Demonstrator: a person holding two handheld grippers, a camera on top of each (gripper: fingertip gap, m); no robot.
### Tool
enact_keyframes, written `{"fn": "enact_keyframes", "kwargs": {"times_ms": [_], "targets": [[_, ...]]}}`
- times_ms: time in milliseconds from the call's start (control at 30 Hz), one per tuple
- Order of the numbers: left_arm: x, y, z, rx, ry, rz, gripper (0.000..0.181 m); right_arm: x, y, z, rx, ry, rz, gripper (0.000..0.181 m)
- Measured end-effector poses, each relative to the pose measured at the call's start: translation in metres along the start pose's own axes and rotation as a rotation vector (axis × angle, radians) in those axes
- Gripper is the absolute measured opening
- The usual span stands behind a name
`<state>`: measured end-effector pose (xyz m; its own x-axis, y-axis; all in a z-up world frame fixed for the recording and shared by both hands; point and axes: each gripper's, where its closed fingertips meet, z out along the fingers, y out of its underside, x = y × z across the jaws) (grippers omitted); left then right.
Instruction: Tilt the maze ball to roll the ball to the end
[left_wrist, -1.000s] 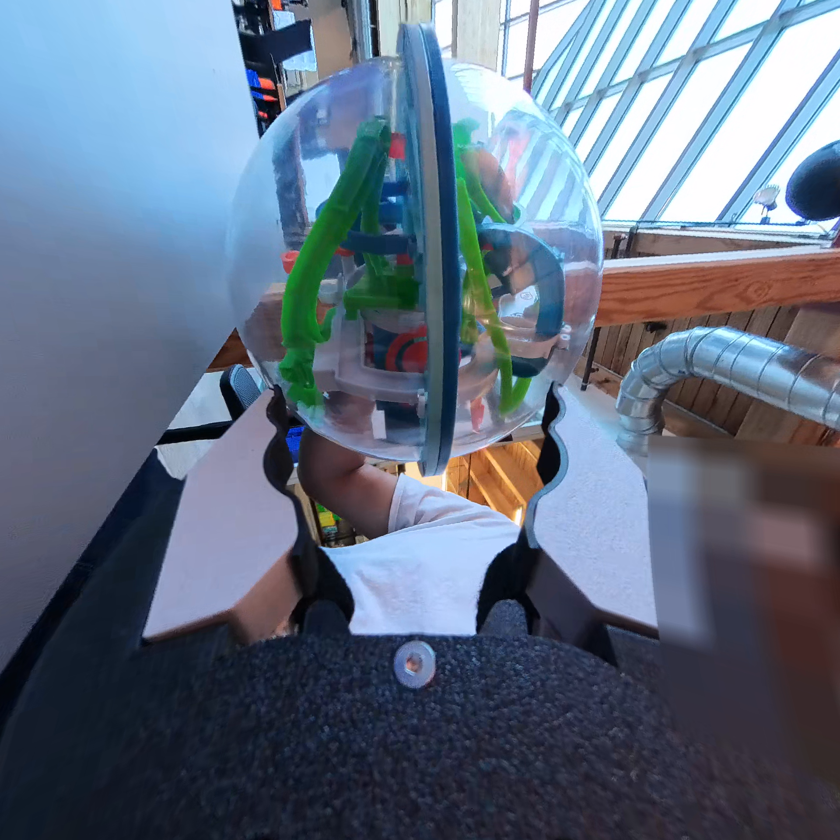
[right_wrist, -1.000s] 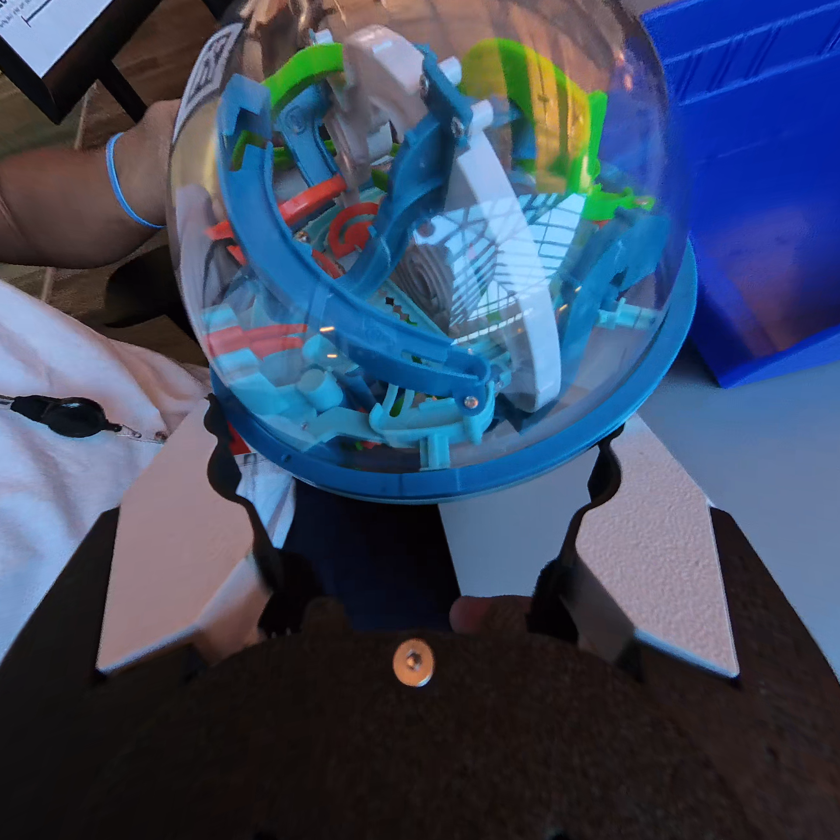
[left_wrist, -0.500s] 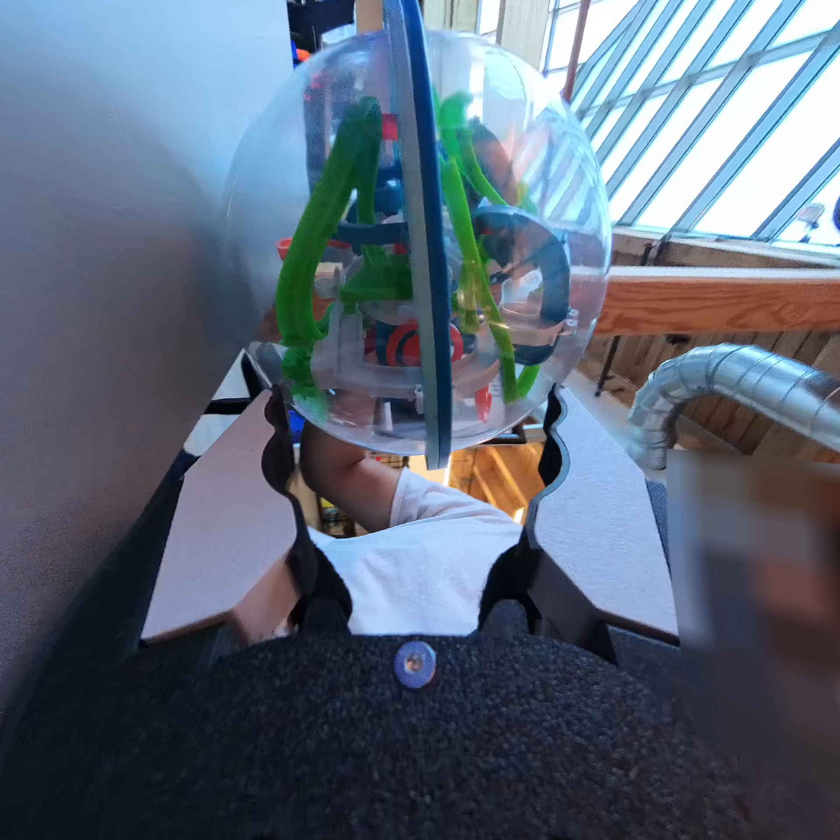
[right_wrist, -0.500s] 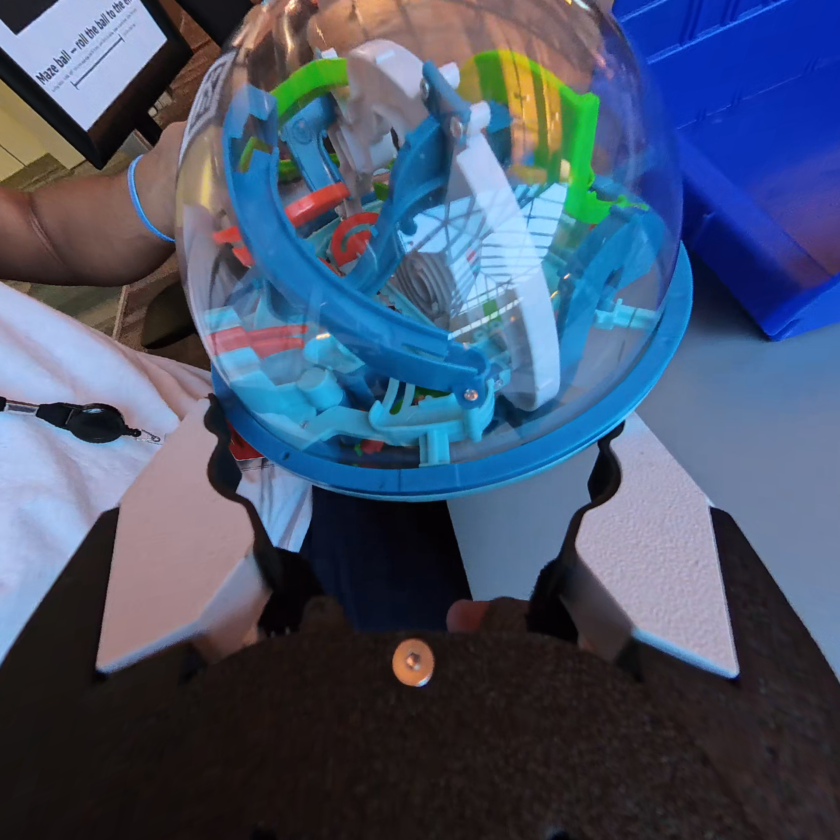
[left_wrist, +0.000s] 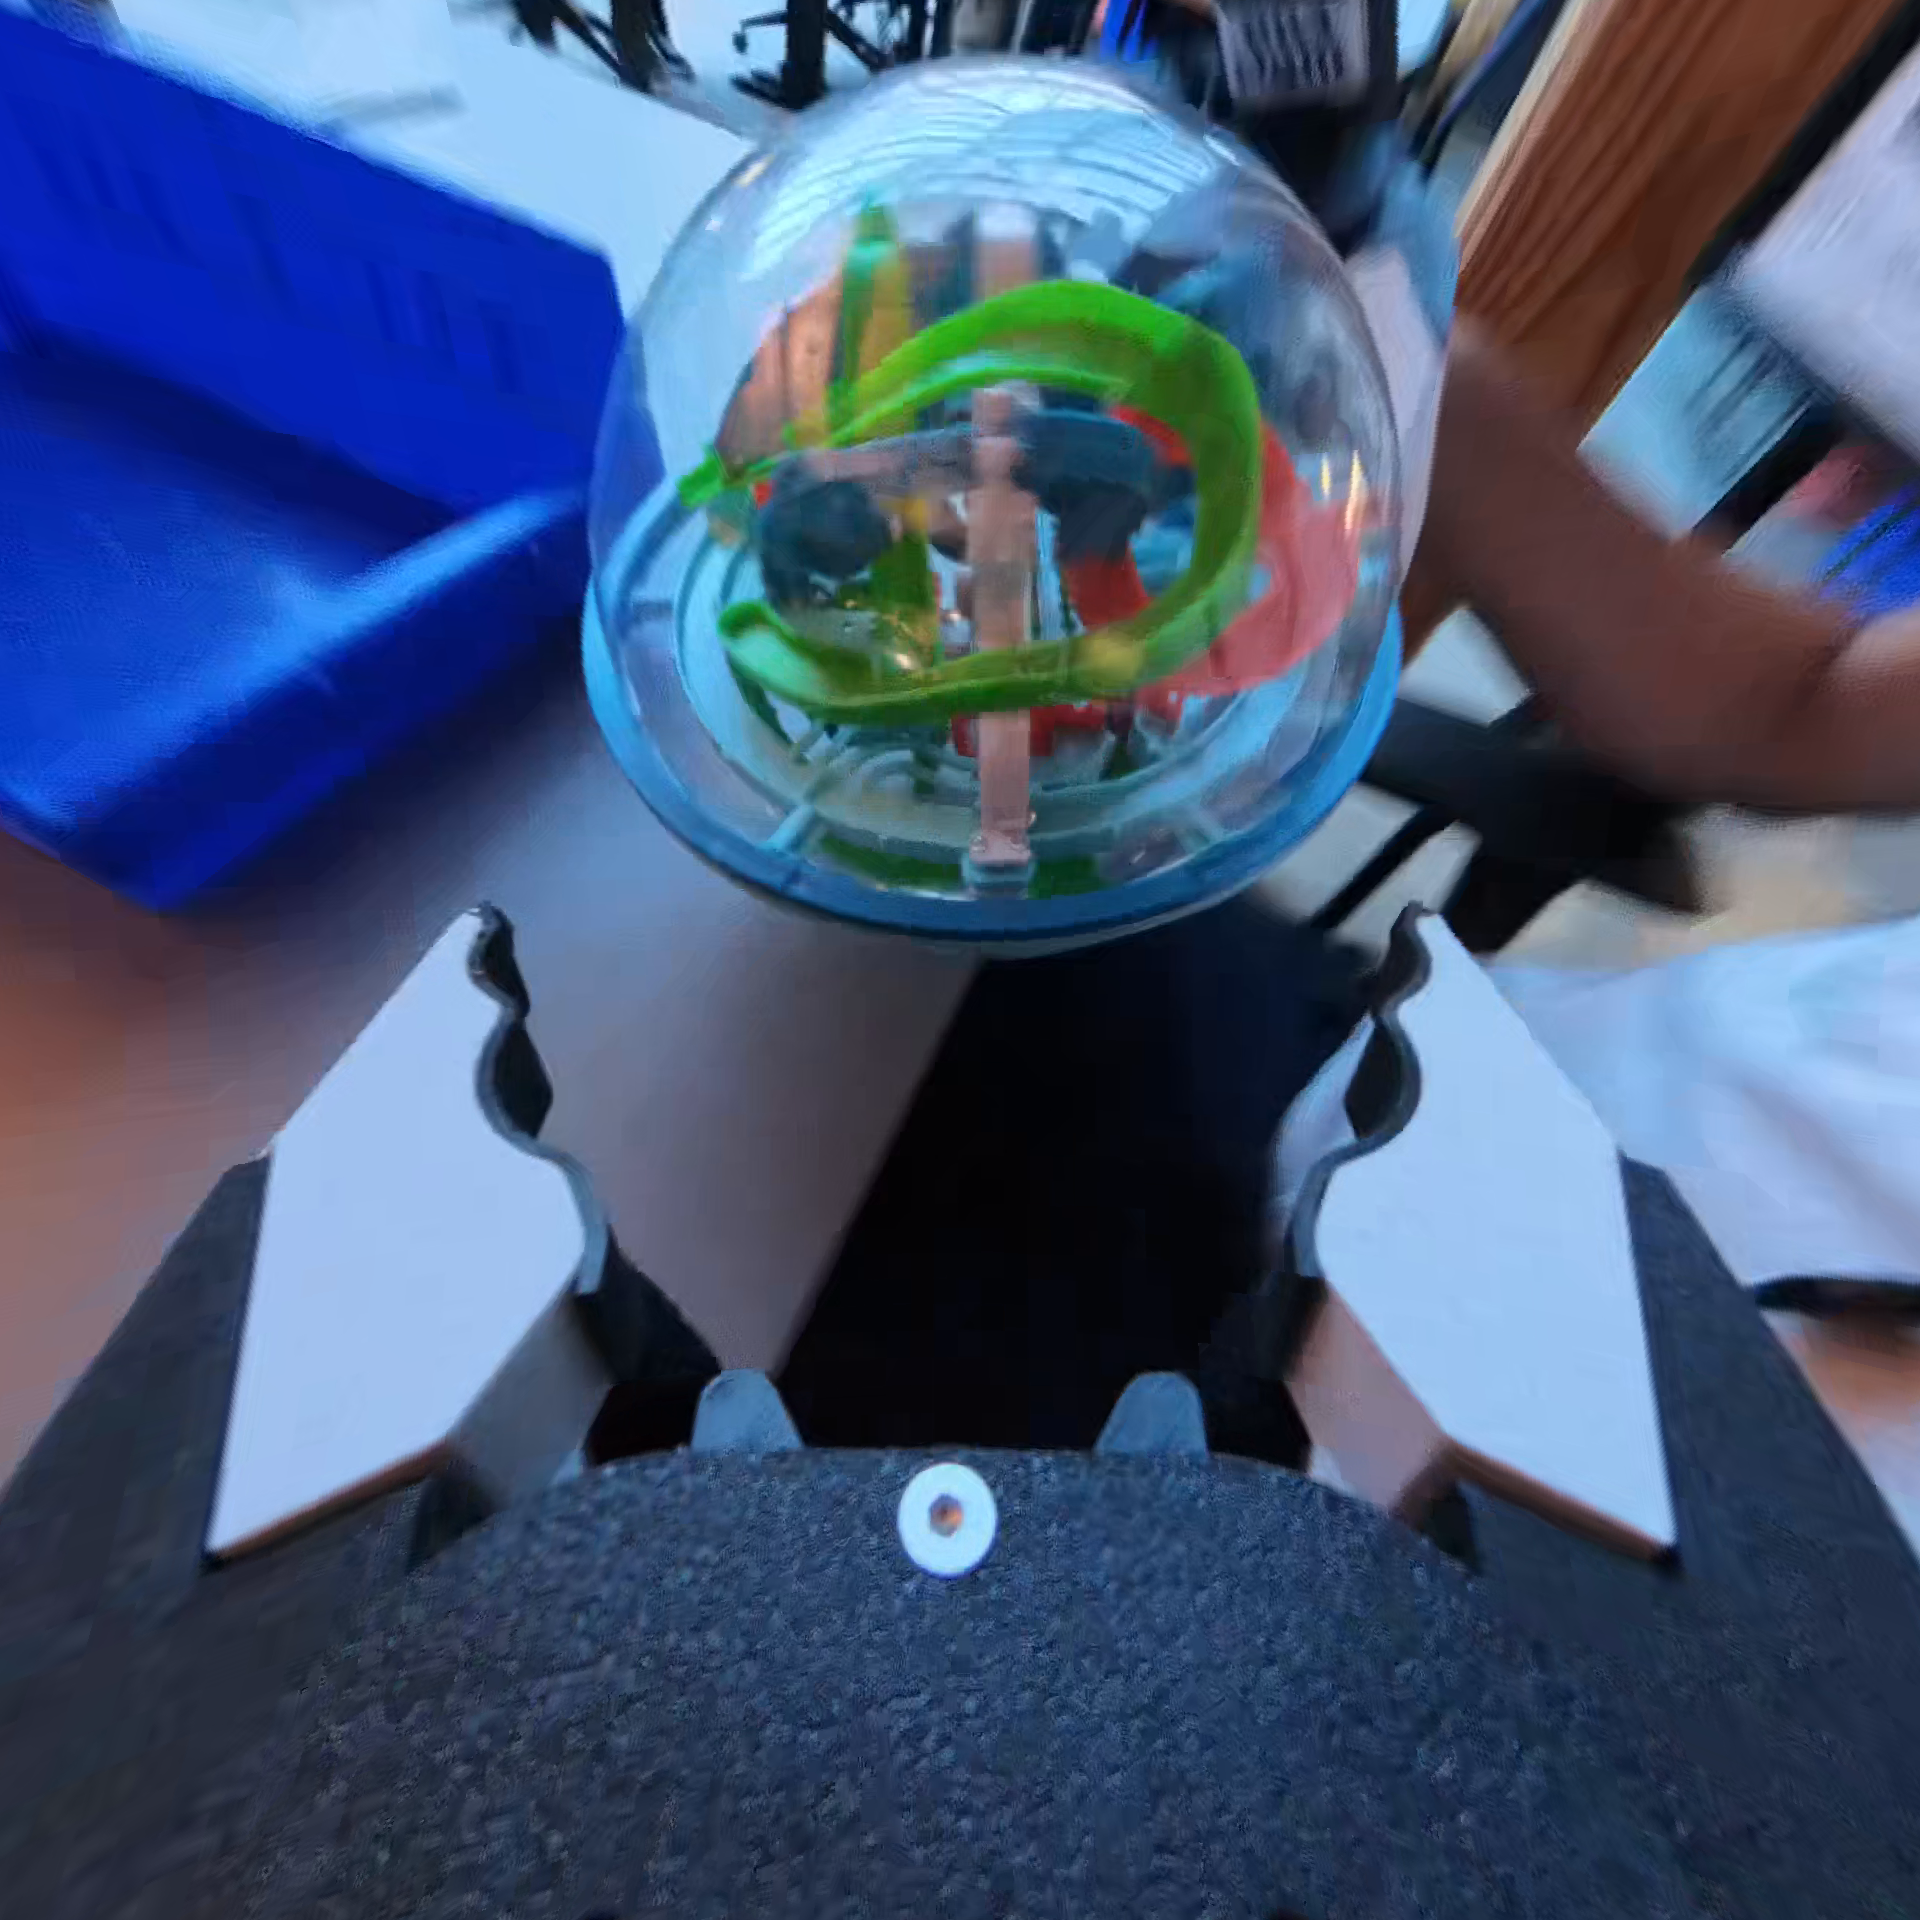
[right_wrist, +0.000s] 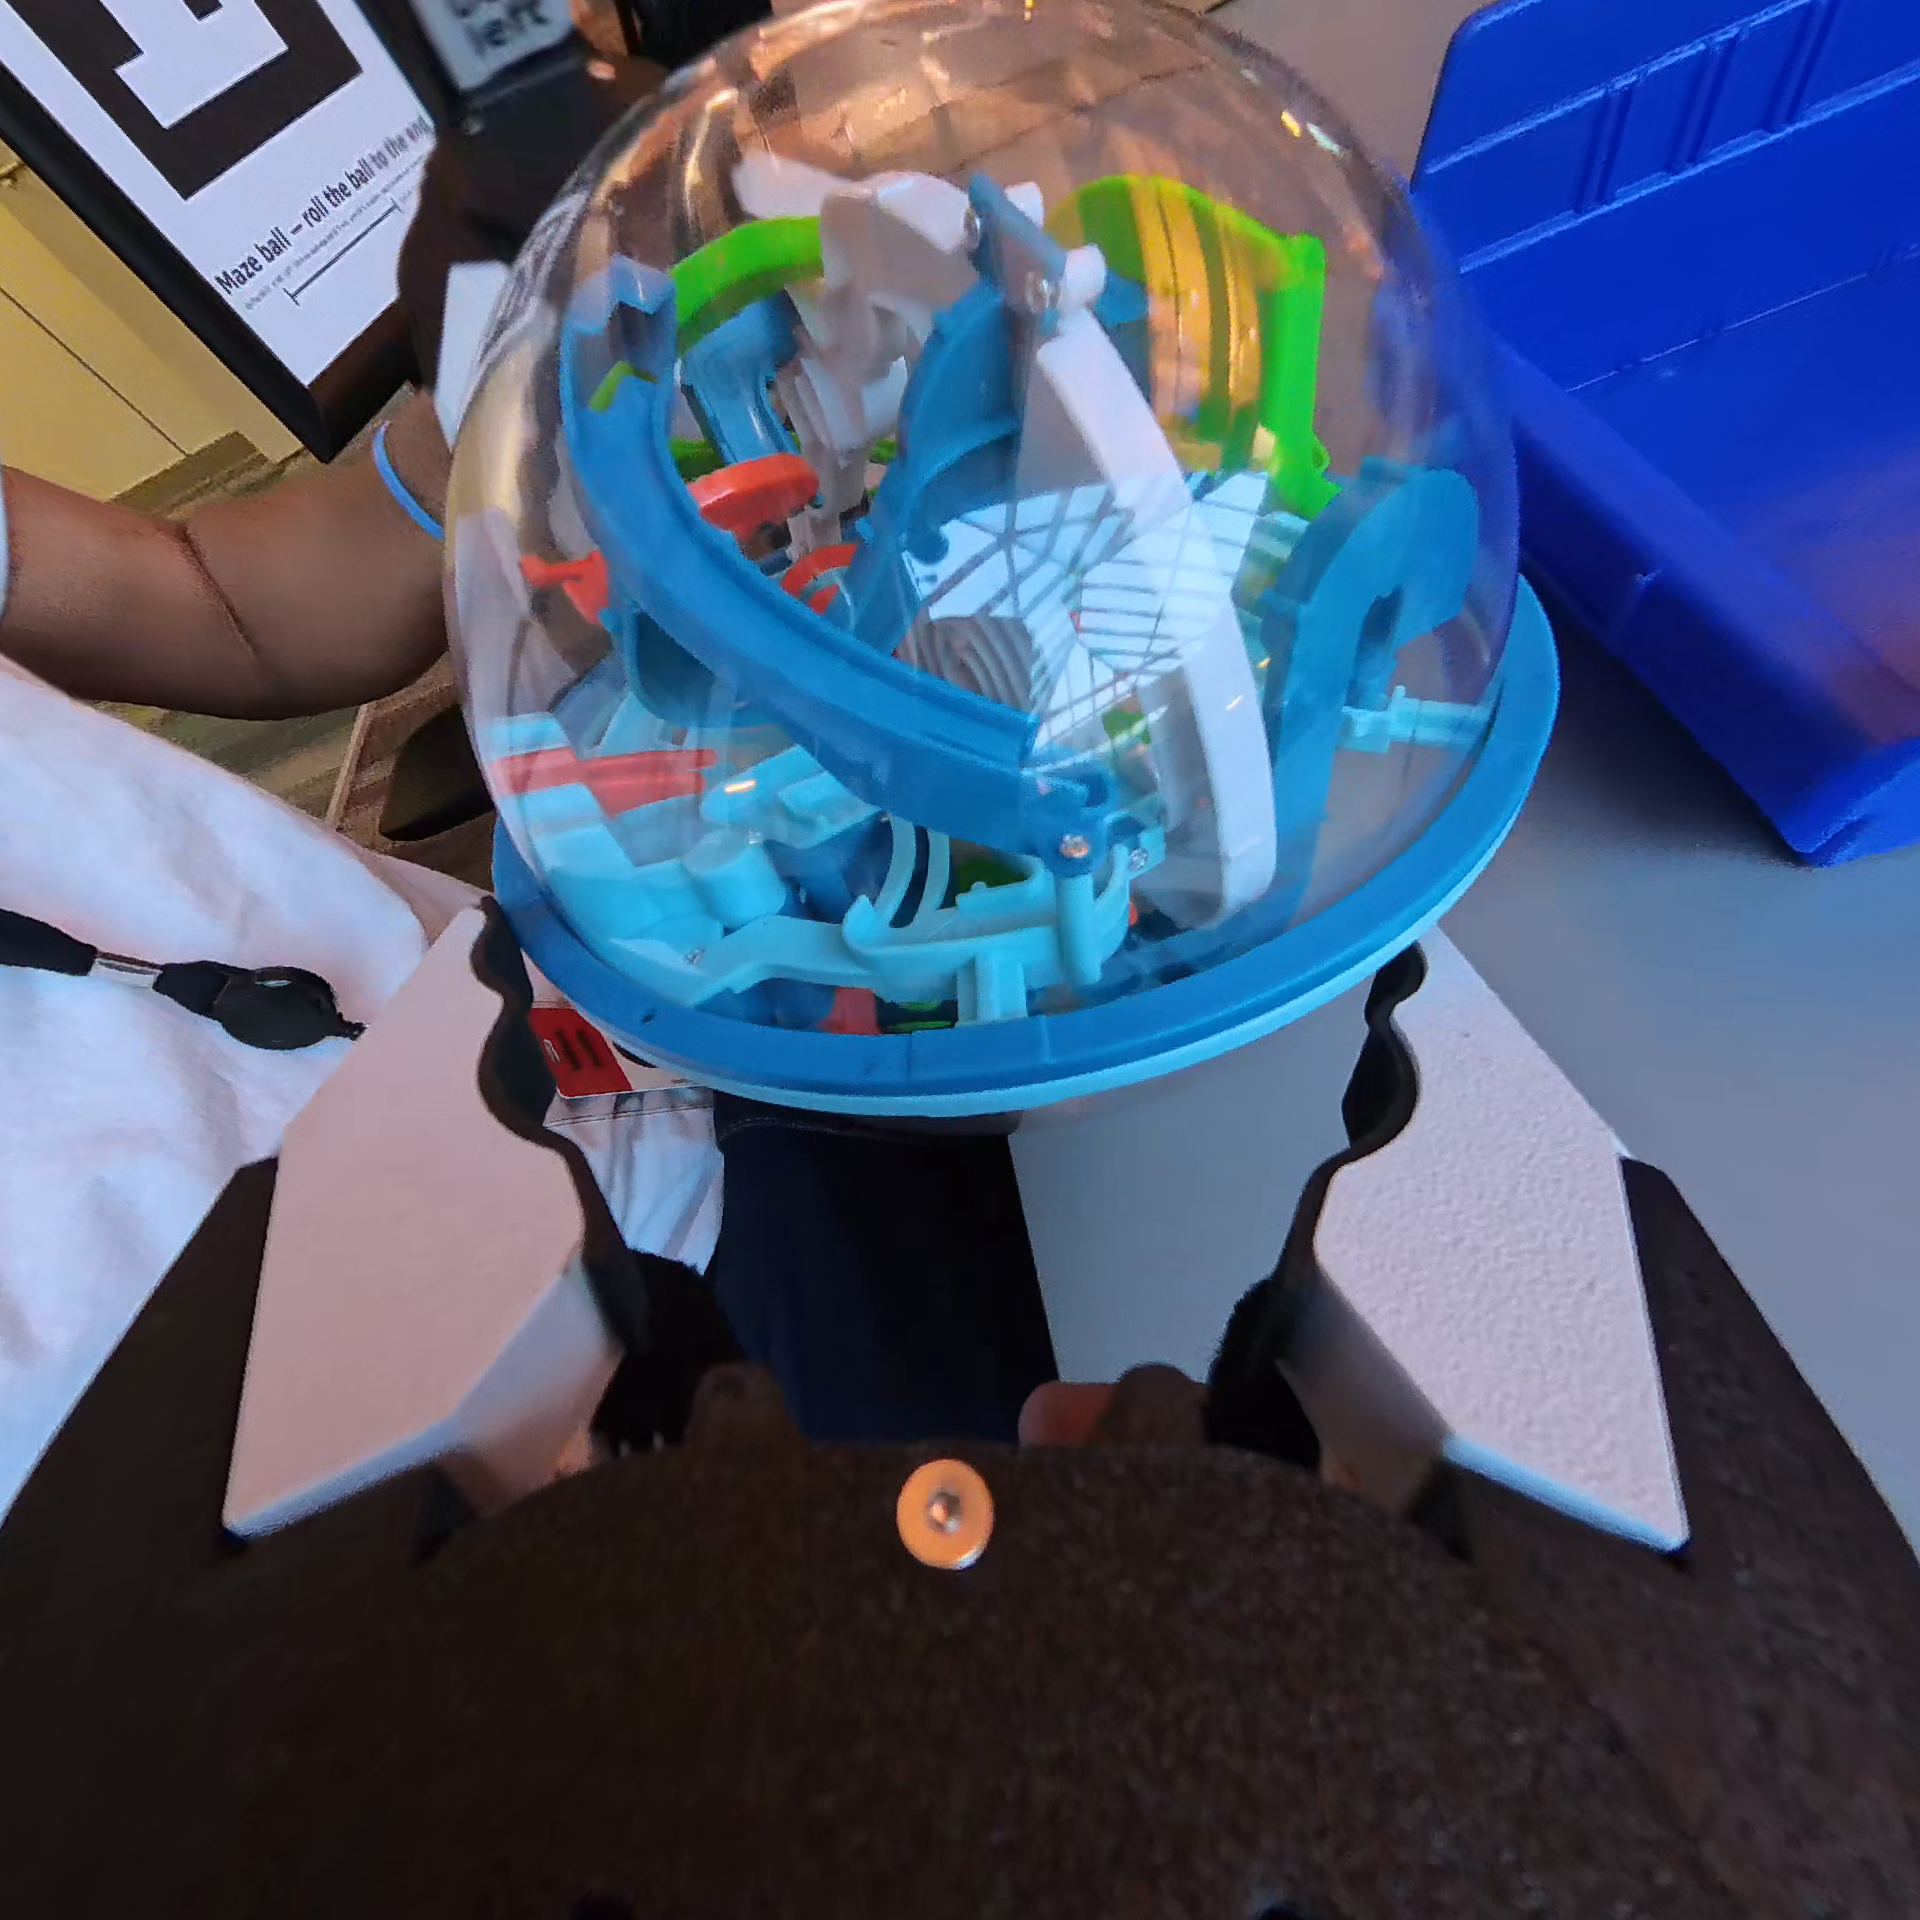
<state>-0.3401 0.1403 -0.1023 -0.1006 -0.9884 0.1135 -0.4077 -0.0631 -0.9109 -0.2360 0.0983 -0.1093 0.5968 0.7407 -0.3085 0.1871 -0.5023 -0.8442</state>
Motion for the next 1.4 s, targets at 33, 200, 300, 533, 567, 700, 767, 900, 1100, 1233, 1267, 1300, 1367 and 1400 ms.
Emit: {"fn": "enact_keyframes", "kwargs": {"times_ms": [33,200,300,533,567,700,767,900,1100,1233,1267,1300,1367,1400], "targets": [[-0.002,0.002,0.003,-0.032,-0.064,0.134,0.154,0.000,-0.001,0.000,0.000,-0.002,0.004,0.153],[-0.029,0.017,0.028,-0.203,-0.314,0.544,0.160,0.003,-0.007,0.003,0.014,-0.017,0.047,0.153],[-0.030,0.013,0.039,-0.193,-0.322,0.620,0.156,0.004,-0.009,0.004,0.016,-0.032,0.071,0.153],[-0.028,0.005,0.042,-0.136,-0.300,0.635,0.133,0.009,-0.005,0.006,0.063,-0.054,0.006,0.154],[-0.028,0.005,0.042,-0.133,-0.294,0.626,0.132,0.010,-0.005,0.006,0.066,-0.052,-0.004,0.153],[-0.030,0.006,0.043,-0.117,-0.253,0.568,0.130,0.014,-0.003,0.007,0.070,-0.033,-0.032,0.151],[-0.029,0.007,0.044,-0.100,-0.232,0.536,0.127,0.018,0.000,0.004,0.054,-0.023,-0.068,0.148],[-0.028,0.006,0.044,-0.078,-0.207,0.520,0.113,0.024,0.000,-0.010,0.072,0.010,-0.127,0.143],[-0.029,0.010,0.049,-0.100,-0.196,0.468,0.093,0.029,-0.013,-0.010,0.174,0.090,-0.181,0.152],[-0.028,0.021,0.050,-0.122,-0.195,0.397,0.085,0.022,-0.021,-0.004,0.271,0.139,-0.174,0.157],[-0.027,0.025,0.051,-0.123,-0.189,0.365,0.082,0.021,-0.025,-0.004,0.306,0.149,-0.166,0.153],[-0.025,0.028,0.053,-0.120,-0.177,0.336,0.081,0.019,-0.028,-0.005,0.345,0.152,-0.160,0.154],[-0.020,0.032,0.052,-0.115,-0.145,0.330,0.073,0.014,-0.030,-0.007,0.406,0.131,-0.161,0.153],[-0.018,0.033,0.050,-0.110,-0.123,0.344,0.069,0.013,-0.029,-0.008,0.414,0.111,-0.151,0.153]]}}
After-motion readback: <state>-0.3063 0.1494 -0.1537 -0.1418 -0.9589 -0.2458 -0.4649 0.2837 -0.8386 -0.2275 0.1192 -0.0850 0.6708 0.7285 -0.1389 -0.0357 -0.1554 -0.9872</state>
